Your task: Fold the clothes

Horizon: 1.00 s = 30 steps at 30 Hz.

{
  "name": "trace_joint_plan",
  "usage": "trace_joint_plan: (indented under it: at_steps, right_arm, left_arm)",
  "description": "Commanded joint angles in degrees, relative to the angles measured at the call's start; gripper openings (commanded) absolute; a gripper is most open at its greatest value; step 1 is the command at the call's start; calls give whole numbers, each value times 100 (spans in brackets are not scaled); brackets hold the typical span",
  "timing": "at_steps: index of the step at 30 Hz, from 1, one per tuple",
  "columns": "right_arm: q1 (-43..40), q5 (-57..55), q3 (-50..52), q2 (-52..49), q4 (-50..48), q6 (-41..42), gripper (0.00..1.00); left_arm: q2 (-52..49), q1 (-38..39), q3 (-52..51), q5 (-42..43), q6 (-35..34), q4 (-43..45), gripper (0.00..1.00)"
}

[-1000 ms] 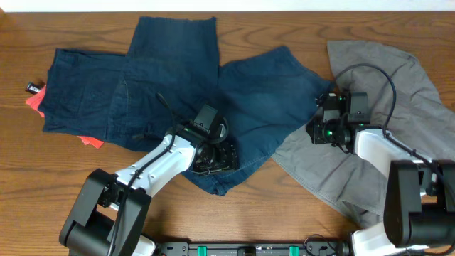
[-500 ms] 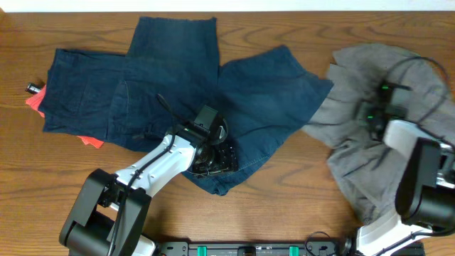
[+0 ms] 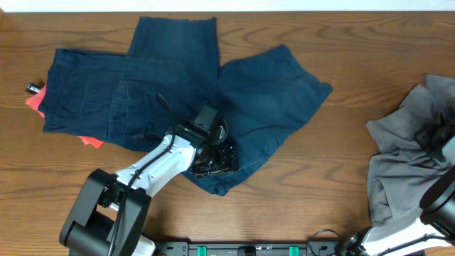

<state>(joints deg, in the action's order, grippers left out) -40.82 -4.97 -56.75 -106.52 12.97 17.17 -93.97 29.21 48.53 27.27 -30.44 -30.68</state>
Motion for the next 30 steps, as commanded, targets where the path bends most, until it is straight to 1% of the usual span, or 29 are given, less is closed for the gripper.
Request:
trace_joint_plan:
  at_steps: [1, 2, 3, 7, 10, 13, 16, 17, 20, 24, 30]
  right_arm:
    - [136, 1707, -308, 42, 31, -376, 59]
    - [219, 2028, -385, 144, 33, -481, 64]
    - [302, 2240, -444, 251, 39, -538, 67]
    - [833, 2693, -597, 828, 146, -734, 67]
    - [1423, 2752, -599, 1224, 509, -1056, 67]
    - [1991, 2747, -599, 1303, 914, -1327, 69]
    - [2527, 2671, -597, 1174, 1331, -1471, 70]
    - [2734, 2538, -590, 1080, 1467, -1467, 70]
    - [3185, 2437, -570, 752, 1554, -1421, 71]
    - [3731, 2389, -570, 155, 1419, -1408, 70]
    - [4074, 2050, -570, -496, 752, -715, 68]
  left_arm:
    - [-44, 7, -33, 17, -52, -59, 71]
    - [-44, 7, -33, 17, -52, -105, 70]
    - [-44, 7, -33, 15, -50, -186, 71]
    - [-44, 9, -33, -103, -48, -592, 70]
    - [-44, 7, -33, -382, -48, -968, 71]
    - [-44, 7, -33, -439, -24, -1137, 71]
    - [-44, 7, -33, -437, -28, -1178, 72]
    - [-44, 9, -33, -437, -31, -1178, 77]
    - [-44, 7, -33, -437, -31, -1176, 81]
    - [-44, 9, -33, -437, -31, -1174, 83]
    - [-44, 9, -33, -437, -31, -1174, 83]
